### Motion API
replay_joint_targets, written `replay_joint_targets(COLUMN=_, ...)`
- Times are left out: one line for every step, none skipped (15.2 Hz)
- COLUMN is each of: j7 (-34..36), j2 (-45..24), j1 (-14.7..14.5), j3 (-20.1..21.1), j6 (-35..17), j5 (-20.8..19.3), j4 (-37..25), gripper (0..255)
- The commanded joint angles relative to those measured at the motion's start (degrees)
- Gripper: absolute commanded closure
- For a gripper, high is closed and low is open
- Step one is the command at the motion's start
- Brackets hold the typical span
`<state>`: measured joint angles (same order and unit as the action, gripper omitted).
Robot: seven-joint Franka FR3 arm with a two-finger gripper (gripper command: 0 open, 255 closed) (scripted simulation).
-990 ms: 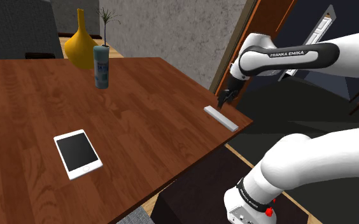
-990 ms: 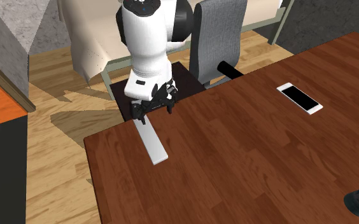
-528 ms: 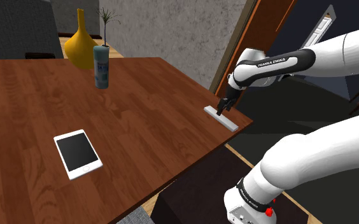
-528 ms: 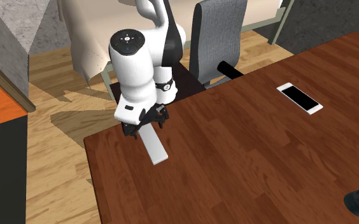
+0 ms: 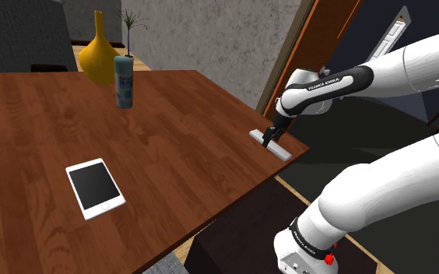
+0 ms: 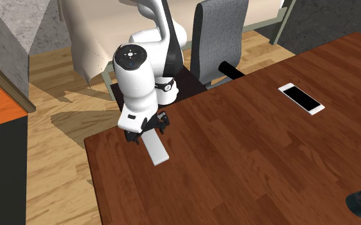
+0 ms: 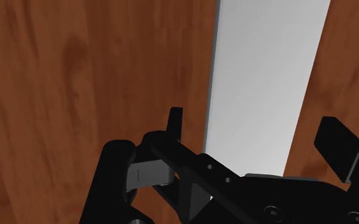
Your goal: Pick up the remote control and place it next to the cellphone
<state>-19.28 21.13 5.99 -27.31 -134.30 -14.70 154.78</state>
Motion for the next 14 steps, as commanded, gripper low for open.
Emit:
replay_joint_targets(j7=0.0, j2=-0.1, j1=0.0, j3=0.0, j6=-0.2, j5=0.0, j4=0.0, gripper=0)
replay_joint_targets(j7=0.0, j2=-0.1, j1=0.0, j3=0.0, j6=-0.2, j5=0.0, j4=0.0, gripper=0)
replay_joint_targets(j7=0.0, j2=-0.1, j1=0.0, j3=0.0, j6=-0.2, j5=0.0, j4=0.0, gripper=0)
replay_joint_targets(j7=0.0, j2=-0.1, j1=0.0, j3=0.0, j6=-0.2, j5=0.0, j4=0.0, gripper=0)
replay_joint_targets(j7=0.0, j2=-0.1, j1=0.0, j3=0.0, j6=-0.2, j5=0.0, j4=0.0, gripper=0)
replay_joint_targets(j7=0.0, j2=-0.1, j1=0.0, j3=0.0, j6=-0.2, j5=0.0, j4=0.0, gripper=255)
replay_joint_targets(j7=0.0, j2=-0.1, j1=0.0, j3=0.0, j6=-0.2, j5=0.0, j4=0.0, gripper=255)
replay_joint_targets(j7=0.0, j2=-0.1, j1=0.0, j3=0.0, j6=-0.2, j5=0.0, j4=0.0, gripper=255)
replay_joint_targets(j7=0.0, j2=-0.1, j1=0.0, j3=0.0, j6=-0.2, j5=0.0, j4=0.0, gripper=255)
replay_joint_targets(j7=0.0, j2=-0.1, j1=0.0, j3=0.0, j6=-0.2, j5=0.0, j4=0.0, gripper=255)
replay_joint_targets(j7=0.0, j2=-0.1, j1=0.0, j3=0.0, j6=-0.2, j5=0.0, j4=0.0, gripper=255)
replay_joint_targets(j7=0.0, j2=-0.1, j1=0.0, j3=0.0, j6=-0.2, j5=0.0, j4=0.0, gripper=255)
replay_joint_targets(j7=0.0, j2=-0.1, j1=0.0, j3=0.0, j6=-0.2, j5=0.0, j4=0.0, gripper=255)
replay_joint_targets(j7=0.0, j2=-0.1, j1=0.0, j3=0.0, j6=-0.2, j5=0.0, j4=0.0, gripper=255)
